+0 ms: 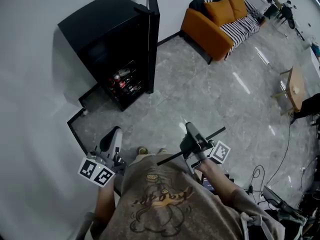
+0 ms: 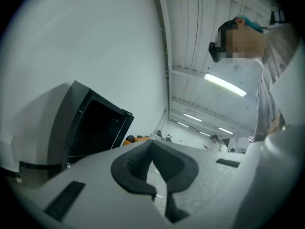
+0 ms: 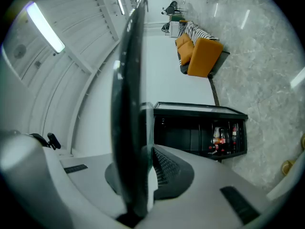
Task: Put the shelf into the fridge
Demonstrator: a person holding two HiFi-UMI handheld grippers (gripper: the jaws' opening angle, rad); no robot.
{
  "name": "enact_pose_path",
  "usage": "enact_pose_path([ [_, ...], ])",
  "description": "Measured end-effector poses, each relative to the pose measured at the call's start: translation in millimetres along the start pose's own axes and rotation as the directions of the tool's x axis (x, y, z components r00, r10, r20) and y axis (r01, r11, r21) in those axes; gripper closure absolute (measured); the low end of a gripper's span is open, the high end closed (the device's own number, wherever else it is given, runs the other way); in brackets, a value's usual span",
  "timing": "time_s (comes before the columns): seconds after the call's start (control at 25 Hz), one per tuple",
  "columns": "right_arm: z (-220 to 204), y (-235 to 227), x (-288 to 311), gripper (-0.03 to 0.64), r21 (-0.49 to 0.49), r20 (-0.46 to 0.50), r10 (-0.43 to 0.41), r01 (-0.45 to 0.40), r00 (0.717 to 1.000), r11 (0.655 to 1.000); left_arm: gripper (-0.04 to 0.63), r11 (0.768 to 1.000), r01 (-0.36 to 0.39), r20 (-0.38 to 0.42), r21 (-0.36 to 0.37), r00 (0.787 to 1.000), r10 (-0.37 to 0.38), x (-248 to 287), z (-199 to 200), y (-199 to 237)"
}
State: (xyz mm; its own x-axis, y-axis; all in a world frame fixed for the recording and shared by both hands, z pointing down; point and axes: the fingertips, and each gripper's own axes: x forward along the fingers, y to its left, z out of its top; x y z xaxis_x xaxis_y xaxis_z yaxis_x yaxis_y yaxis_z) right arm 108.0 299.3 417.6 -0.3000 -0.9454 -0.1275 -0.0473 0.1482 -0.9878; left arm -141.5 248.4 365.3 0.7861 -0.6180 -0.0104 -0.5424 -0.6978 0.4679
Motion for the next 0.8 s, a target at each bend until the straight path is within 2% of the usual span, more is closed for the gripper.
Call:
enact_pose_path([
  [0.48, -14.0, -7.9, 26.0, 0.591, -0.01, -0.009, -0.013, 0.013, 1.0, 1.0, 0.589, 0.999, 0.036, -0.023, -0.008, 0.999, -0.036, 6.5, 2.2, 27.6],
  [0.8, -8.7, -33.3, 87.1, 0.591, 0.002, -0.02, -0.006, 0.006, 1.0, 1.0, 0.589, 0.999, 0.043, -0.029, -0.013, 0.999, -0.044, 35.3, 10.0, 70.3],
])
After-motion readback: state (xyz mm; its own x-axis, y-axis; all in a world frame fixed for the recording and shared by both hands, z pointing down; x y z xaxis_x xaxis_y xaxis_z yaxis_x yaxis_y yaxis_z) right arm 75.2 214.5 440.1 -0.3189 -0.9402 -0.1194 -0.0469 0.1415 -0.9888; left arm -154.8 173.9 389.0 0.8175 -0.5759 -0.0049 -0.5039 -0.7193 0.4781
